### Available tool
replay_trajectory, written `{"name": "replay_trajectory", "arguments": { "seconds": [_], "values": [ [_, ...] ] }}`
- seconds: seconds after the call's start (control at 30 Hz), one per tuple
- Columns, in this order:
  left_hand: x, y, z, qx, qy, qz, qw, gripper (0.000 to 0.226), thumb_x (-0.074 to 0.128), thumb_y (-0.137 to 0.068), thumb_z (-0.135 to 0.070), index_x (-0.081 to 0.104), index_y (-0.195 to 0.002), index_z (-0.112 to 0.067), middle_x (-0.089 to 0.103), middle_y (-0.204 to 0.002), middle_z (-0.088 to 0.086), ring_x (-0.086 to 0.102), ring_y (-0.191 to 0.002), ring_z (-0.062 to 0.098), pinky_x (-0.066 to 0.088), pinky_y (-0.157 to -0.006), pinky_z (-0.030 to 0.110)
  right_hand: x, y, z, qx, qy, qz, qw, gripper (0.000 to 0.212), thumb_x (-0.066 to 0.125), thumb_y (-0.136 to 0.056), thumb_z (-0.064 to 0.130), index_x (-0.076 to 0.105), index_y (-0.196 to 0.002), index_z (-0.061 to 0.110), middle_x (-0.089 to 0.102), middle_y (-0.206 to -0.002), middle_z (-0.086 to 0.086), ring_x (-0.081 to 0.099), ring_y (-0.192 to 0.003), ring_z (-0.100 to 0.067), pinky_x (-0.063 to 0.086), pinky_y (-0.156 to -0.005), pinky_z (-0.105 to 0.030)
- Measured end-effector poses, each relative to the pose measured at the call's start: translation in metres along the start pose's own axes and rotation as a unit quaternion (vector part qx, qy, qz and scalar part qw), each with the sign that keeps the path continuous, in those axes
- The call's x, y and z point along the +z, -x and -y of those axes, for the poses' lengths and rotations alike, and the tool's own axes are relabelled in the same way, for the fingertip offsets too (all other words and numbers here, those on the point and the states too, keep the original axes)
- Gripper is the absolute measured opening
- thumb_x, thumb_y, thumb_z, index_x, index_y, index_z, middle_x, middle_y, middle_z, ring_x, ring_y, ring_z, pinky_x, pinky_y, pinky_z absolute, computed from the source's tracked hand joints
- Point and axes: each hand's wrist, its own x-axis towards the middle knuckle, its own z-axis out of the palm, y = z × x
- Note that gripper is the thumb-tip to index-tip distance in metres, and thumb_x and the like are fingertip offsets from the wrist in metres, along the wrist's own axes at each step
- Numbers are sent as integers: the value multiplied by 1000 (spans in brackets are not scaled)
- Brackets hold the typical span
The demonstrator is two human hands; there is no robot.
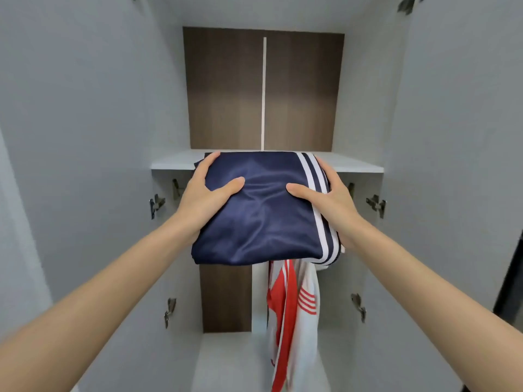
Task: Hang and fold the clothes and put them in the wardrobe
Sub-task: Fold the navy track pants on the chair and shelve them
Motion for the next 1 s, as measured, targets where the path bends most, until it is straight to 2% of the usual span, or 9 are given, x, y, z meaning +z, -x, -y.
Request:
{"name": "replay_trajectory", "arguments": {
  "seconds": [0.13, 0.3, 0.47, 0.6, 0.67, 0.77, 0.83, 0.9, 1.0],
  "values": [
    [7, -71, 7, 19, -2, -47, 999, 70, 74, -78, -43, 37, -137, -48, 45, -133, -21, 51, -105, -6, 43, -68, 5, 6, -91, -4, -29, -12, 40, 999, 84, 84, -67, 41, 38, -138, 47, 54, -123, 23, 59, -107, -3, 53, -85, -25],
    [0, -157, 14, 28, -10, -101, 994, 72, 74, -77, -45, 36, -138, -48, 45, -132, -18, 53, -109, 2, 45, -78, 16, 28, -203, -6, -43, -19, 102, 994, 78, 83, -70, 36, 39, -135, 46, 53, -119, 25, 58, -101, 2, 48, -70, -14],
    [-16, -222, 42, 42, -55, -168, 983, 80, 77, -74, -45, 31, -140, -45, 42, -130, -20, 49, -110, 6, 42, -89, 23, 69, -301, -17, -29, -2, 169, 985, 73, 77, -78, 22, 36, -135, 42, 52, -123, 13, 56, -103, -6, 47, -72, -21],
    [-36, -270, 74, 48, -44, -195, 979, 84, 79, -75, -36, 29, -142, -41, 39, -128, -19, 46, -112, 8, 41, -86, 25, 113, -369, -32, -39, 38, 198, 979, 71, 77, -78, 20, 37, -135, 38, 52, -110, 18, 55, -93, -1, 44, -64, -16],
    [-48, -293, 92, 42, -43, -203, 977, 86, 79, -76, -30, 27, -143, -38, 38, -133, -14, 45, -112, 9, 42, -85, 25, 138, -401, -39, -42, 65, 212, 974, 73, 78, -78, 20, 36, -135, 37, 52, -108, 17, 56, -90, -2, 45, -62, -18],
    [-63, -327, 119, 12, -33, -212, 977, 90, 78, -77, -27, 21, -147, -36, 35, -143, -10, 43, -111, 9, 43, -78, 21, 176, -447, -53, -41, 106, 239, 964, 76, 79, -77, 19, 35, -137, 35, 52, -108, 15, 56, -89, -2, 45, -63, -18],
    [-72, -350, 136, -16, -38, -215, 976, 94, 77, -78, -28, 15, -149, -34, 33, -147, -8, 45, -116, 13, 43, -83, 24, 201, -475, -63, -32, 135, 251, 958, 78, 79, -76, 19, 35, -139, 32, 50, -110, 13, 55, -92, -6, 46, -70, -21],
    [-78, -371, 154, -46, -83, -207, 974, 99, 76, -79, -29, 9, -151, -29, 31, -151, -5, 43, -127, 18, 40, -92, 26, 223, -501, -79, -19, 166, 261, 951, 79, 79, -76, 18, 34, -141, 30, 49, -121, 7, 53, -102, -15, 46, -82, -28],
    [-80, -392, 180, -74, -146, -180, 970, 103, 73, -82, -31, -2, -152, -21, 27, -154, -3, 37, -134, 19, 31, -91, 19, 250, -533, -107, -2, 214, 288, 933, 80, 78, -77, 19, 32, -143, 28, 43, -129, 4, 48, -108, -18, 42, -85, -29]
  ]
}}
